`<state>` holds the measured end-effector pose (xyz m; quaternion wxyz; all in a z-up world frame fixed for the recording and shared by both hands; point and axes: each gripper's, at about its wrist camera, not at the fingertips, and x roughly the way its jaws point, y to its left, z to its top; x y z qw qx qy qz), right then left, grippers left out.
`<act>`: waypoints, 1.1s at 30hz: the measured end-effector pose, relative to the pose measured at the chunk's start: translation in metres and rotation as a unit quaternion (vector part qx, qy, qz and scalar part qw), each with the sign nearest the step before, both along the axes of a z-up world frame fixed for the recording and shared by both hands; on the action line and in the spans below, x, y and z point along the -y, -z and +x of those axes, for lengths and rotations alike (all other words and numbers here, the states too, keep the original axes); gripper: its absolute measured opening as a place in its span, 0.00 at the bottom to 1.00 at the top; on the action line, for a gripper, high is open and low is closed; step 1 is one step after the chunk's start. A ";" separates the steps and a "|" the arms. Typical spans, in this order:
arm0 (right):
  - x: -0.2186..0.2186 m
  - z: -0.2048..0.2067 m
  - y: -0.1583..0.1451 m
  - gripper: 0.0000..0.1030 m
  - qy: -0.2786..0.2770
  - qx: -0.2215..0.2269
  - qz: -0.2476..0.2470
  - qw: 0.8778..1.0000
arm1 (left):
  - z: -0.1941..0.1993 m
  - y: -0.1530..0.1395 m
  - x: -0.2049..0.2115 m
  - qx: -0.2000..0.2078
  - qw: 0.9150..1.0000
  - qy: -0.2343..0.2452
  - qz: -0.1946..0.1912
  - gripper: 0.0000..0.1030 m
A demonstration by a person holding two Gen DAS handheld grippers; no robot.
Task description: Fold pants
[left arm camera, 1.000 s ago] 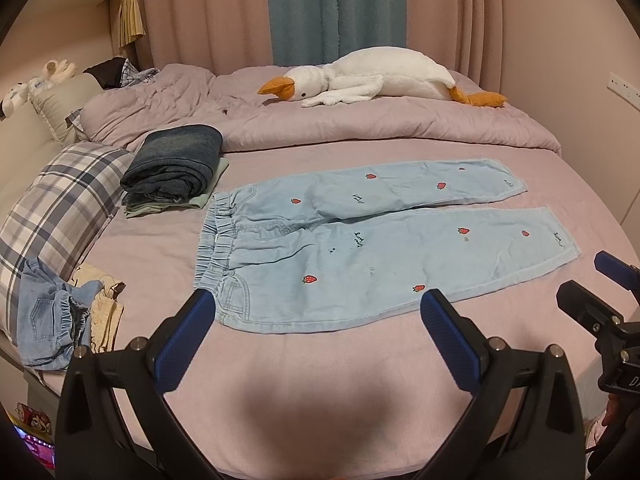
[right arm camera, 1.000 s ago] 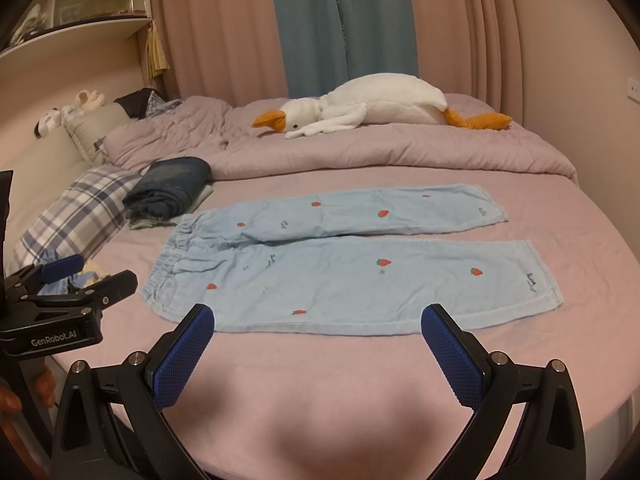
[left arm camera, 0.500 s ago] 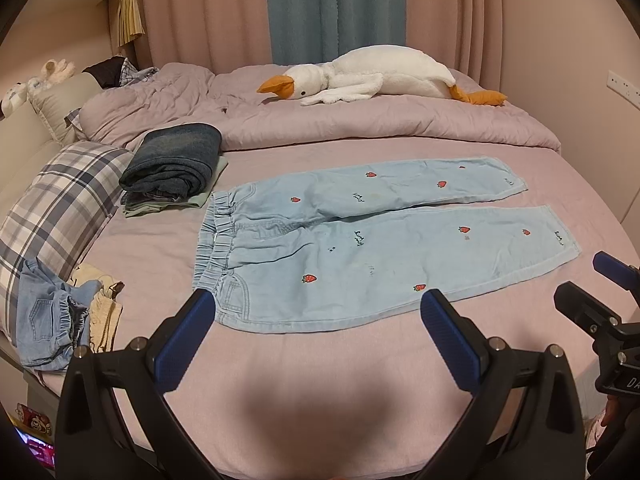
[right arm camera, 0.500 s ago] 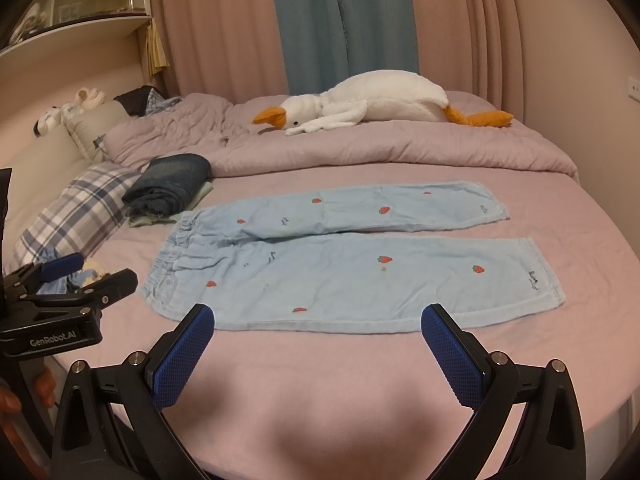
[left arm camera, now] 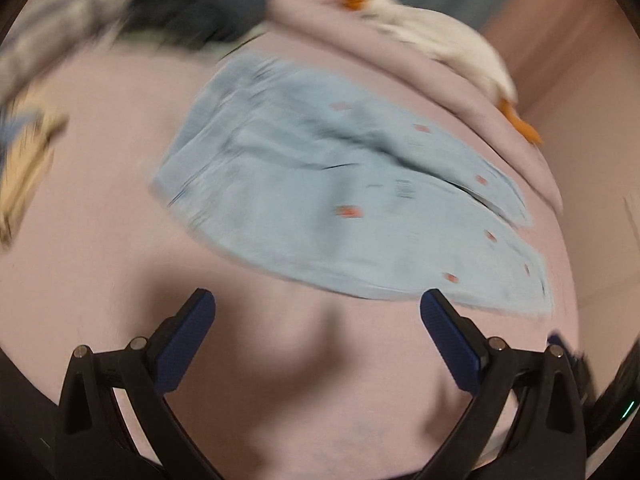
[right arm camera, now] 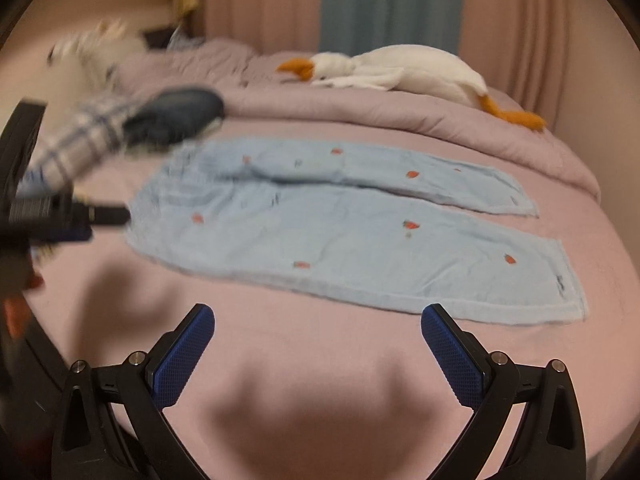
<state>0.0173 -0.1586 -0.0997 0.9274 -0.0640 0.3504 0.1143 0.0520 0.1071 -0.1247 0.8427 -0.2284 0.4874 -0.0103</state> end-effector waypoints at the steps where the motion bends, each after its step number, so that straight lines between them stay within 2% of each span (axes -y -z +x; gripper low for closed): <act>1: -0.007 0.001 0.009 1.00 -0.013 0.003 -0.022 1.000 | 0.000 0.011 -0.011 -0.014 0.999 -0.020 -0.026 0.99; 4: -0.029 0.004 0.030 0.99 -0.048 0.015 -0.089 0.995 | 0.002 0.031 -0.034 -0.028 0.996 -0.059 -0.052 0.99; 7: -0.049 0.012 0.047 0.91 -0.090 0.033 -0.143 0.985 | 0.008 0.035 -0.039 -0.021 0.996 -0.070 -0.051 0.98; 9: -0.065 0.019 0.060 0.82 -0.114 0.053 -0.196 0.973 | 0.020 0.035 -0.040 0.004 0.995 -0.087 -0.054 0.96; 10: -0.072 0.022 0.065 0.80 -0.126 0.064 -0.219 0.965 | 0.029 0.035 -0.040 0.013 0.994 -0.095 -0.050 0.90; 11: -0.077 0.025 0.069 0.75 -0.138 0.077 -0.236 0.959 | 0.039 0.035 -0.041 0.016 0.994 -0.101 -0.039 0.78; 12: -0.084 0.028 0.071 0.72 -0.150 0.093 -0.250 0.952 | 0.047 0.035 -0.042 0.016 0.994 -0.107 -0.025 0.70; 14: -0.092 0.036 0.072 0.66 -0.159 0.112 -0.272 0.943 | 0.056 0.037 -0.048 0.012 0.994 -0.113 -0.001 0.39; 15: -0.096 0.041 0.073 0.50 -0.167 0.120 -0.286 0.936 | 0.059 0.036 -0.051 0.008 0.993 -0.118 0.005 0.35; 16: -0.099 0.045 0.075 0.39 -0.172 0.122 -0.295 0.932 | 0.058 0.038 -0.056 0.010 0.993 -0.118 -0.004 0.31; 17: -0.101 0.052 0.080 0.19 -0.183 0.111 -0.309 0.927 | 0.057 0.038 -0.060 0.013 0.993 -0.117 -0.016 0.25; 18: -0.102 0.055 0.081 0.12 -0.196 0.102 -0.309 0.925 | 0.055 0.038 -0.063 0.017 0.993 -0.113 -0.021 0.21; 19: -0.104 0.054 0.082 0.11 -0.198 0.107 -0.311 0.923 | 0.053 0.038 -0.065 0.018 0.994 -0.107 -0.019 0.19; 21: -0.104 0.048 0.078 0.06 -0.201 0.108 -0.326 0.917 | 0.042 0.035 -0.068 0.020 0.995 -0.101 -0.008 0.18; 24: -0.102 0.027 0.070 0.05 -0.210 0.108 -0.327 0.915 | 0.025 0.030 -0.072 0.029 0.995 -0.095 -0.007 0.16; 28: -0.111 0.029 0.081 0.05 -0.216 0.088 -0.331 0.914 | 0.027 0.037 -0.070 0.003 0.997 -0.078 0.024 0.26; 29: -0.112 0.029 0.081 0.06 -0.216 0.090 -0.333 0.914 | 0.024 0.032 -0.070 0.004 0.997 -0.073 0.032 0.33; 30: -0.111 0.028 0.077 0.07 -0.218 0.087 -0.326 0.916 | 0.020 0.025 -0.069 0.004 0.996 -0.066 0.058 0.38; 31: -0.108 0.028 0.069 0.07 -0.223 0.076 -0.300 0.925 | 0.017 0.019 -0.069 0.007 0.994 -0.064 0.083 0.48; 33: -0.092 0.031 0.048 0.07 -0.217 0.057 -0.237 0.945 | 0.013 0.004 -0.067 0.029 0.989 -0.061 0.133 0.48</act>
